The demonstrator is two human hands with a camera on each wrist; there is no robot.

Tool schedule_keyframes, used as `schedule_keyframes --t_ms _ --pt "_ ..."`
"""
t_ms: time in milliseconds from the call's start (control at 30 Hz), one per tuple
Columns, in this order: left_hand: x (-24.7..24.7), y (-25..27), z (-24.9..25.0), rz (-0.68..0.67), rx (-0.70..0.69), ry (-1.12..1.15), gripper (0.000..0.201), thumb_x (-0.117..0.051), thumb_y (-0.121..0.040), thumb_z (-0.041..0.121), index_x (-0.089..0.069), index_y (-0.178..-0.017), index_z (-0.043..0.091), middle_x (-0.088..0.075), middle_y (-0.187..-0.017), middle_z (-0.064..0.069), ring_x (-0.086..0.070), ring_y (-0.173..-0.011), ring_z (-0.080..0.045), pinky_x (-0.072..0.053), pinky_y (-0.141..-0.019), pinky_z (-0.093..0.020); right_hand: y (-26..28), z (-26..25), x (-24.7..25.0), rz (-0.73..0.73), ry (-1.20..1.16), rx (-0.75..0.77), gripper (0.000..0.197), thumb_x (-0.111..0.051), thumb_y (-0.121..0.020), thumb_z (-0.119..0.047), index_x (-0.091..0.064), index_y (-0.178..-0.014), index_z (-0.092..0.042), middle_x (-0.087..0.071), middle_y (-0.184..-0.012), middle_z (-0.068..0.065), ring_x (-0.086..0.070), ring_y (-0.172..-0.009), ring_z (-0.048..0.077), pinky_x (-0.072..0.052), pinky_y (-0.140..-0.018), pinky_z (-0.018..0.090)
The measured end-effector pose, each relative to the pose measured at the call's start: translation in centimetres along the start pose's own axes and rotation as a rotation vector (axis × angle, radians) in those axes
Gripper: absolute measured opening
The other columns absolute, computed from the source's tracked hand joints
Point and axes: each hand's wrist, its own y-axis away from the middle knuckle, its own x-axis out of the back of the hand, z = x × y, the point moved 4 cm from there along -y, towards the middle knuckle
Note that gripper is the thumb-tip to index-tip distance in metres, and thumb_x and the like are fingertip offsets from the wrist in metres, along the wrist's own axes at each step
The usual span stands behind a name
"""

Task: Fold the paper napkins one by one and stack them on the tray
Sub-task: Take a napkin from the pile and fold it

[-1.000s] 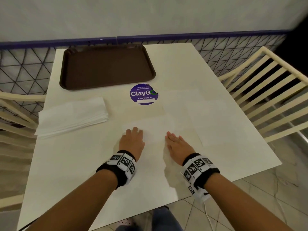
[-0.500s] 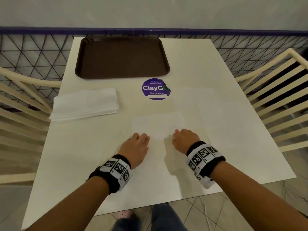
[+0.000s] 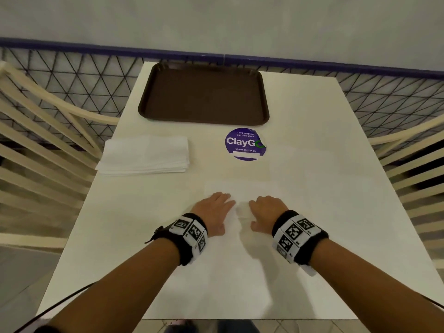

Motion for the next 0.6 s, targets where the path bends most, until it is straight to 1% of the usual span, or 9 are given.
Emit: schedule_keyframes --t_ms 167,233,300,333,367,400,467,533,600 --pt "0.3 -1.8 1.6 -0.018 0.064 -0.221 0.051 -0.048 -0.091 0.016 -0.033 -0.140 0.019 -0.035 -0.138 -0.012 -0.040 -0.121 -0.030 -0.043 -0.090 -0.031 -0.2 0.2 0.1 0.016 -0.001 0.025 0.038 -0.050 -0.091 -0.028 -0.049 -0.120 -0.004 -0.057 -0.120 0.011 -0.054 -0.111 0.029 -0.040 -0.092 0.031" --pt "0.3 -2.1 1.6 -0.028 0.150 -0.310 0.038 -0.070 -0.067 0.035 -0.066 -0.105 0.031 -0.063 -0.100 0.000 -0.062 -0.083 -0.016 -0.046 -0.058 -0.019 -0.2 0.2 -0.1 0.036 -0.013 0.034 0.038 -0.048 -0.092 -0.029 -0.049 -0.120 -0.004 -0.058 -0.118 0.011 -0.055 -0.110 0.028 -0.038 -0.093 0.032" --pt "0.4 -2.5 1.7 0.080 0.128 -0.270 0.037 -0.085 -0.036 0.033 -0.073 -0.070 0.026 -0.064 -0.067 0.001 -0.058 -0.052 -0.013 -0.037 -0.038 -0.015 -0.3 0.1 -0.4 0.059 -0.004 0.035 0.035 -0.043 -0.094 -0.028 -0.049 -0.118 -0.004 -0.061 -0.115 0.012 -0.057 -0.107 0.028 -0.035 -0.098 0.033" --pt "0.7 -2.4 1.8 0.046 0.097 -0.255 0.038 -0.085 -0.040 0.030 -0.073 -0.074 0.021 -0.064 -0.070 -0.003 -0.060 -0.055 -0.016 -0.039 -0.040 -0.017 -0.3 0.2 -0.6 0.063 0.011 0.034 0.033 -0.039 -0.096 -0.025 -0.049 -0.119 -0.003 -0.061 -0.115 0.012 -0.058 -0.106 0.028 -0.032 -0.102 0.036" --pt "1.0 -2.2 2.0 -0.042 0.056 -0.251 0.037 -0.080 -0.059 0.026 -0.071 -0.093 0.014 -0.065 -0.086 -0.009 -0.063 -0.069 -0.022 -0.046 -0.050 -0.022 -0.3 0.3 -1.0 0.061 0.033 0.033 0.032 -0.036 -0.098 -0.021 -0.047 -0.122 -0.003 -0.060 -0.117 0.012 -0.058 -0.107 0.028 -0.028 -0.107 0.039" --pt "1.3 -2.0 2.1 -0.086 0.027 -0.241 0.036 -0.062 -0.082 0.019 -0.059 -0.116 0.007 -0.059 -0.108 -0.015 -0.061 -0.090 -0.028 -0.049 -0.067 -0.028 -0.2 0.4 -1.4 0.057 0.073 0.038 0.032 -0.036 -0.098 -0.016 -0.046 -0.125 -0.005 -0.059 -0.119 0.012 -0.059 -0.108 0.028 -0.026 -0.109 0.043" --pt "1.3 -1.9 1.3 -0.083 -0.016 -0.218 0.041 -0.030 -0.097 0.006 -0.031 -0.139 0.004 -0.042 -0.131 -0.016 -0.049 -0.114 -0.030 -0.043 -0.087 -0.037 0.1 0.9 -1.5 0.101 0.154 0.014 0.032 -0.052 -0.089 -0.015 -0.057 -0.120 -0.009 -0.065 -0.107 0.008 -0.066 -0.097 0.023 -0.035 -0.107 0.045" --pt "2.8 -1.2 0.0 -0.024 -0.027 -0.173 0.045 -0.026 -0.098 0.004 -0.024 -0.143 0.008 -0.040 -0.135 -0.013 -0.046 -0.118 -0.028 -0.042 -0.089 -0.039 0.2 1.7 -0.3 0.255 0.164 0.011 0.027 -0.080 -0.053 -0.019 -0.074 -0.079 -0.014 -0.069 -0.065 0.001 -0.068 -0.057 0.014 -0.056 -0.079 0.036" --pt "4.7 -0.6 -1.8 0.033 -0.003 -0.130 0.045 -0.026 -0.100 0.008 -0.024 -0.144 0.013 -0.042 -0.137 -0.009 -0.046 -0.120 -0.025 -0.041 -0.090 -0.036 0.1 2.6 1.6 0.425 0.143 0.014 0.016 -0.076 -0.039 -0.015 -0.070 -0.054 -0.014 -0.059 -0.043 -0.002 -0.059 -0.038 0.011 -0.057 -0.061 0.027"
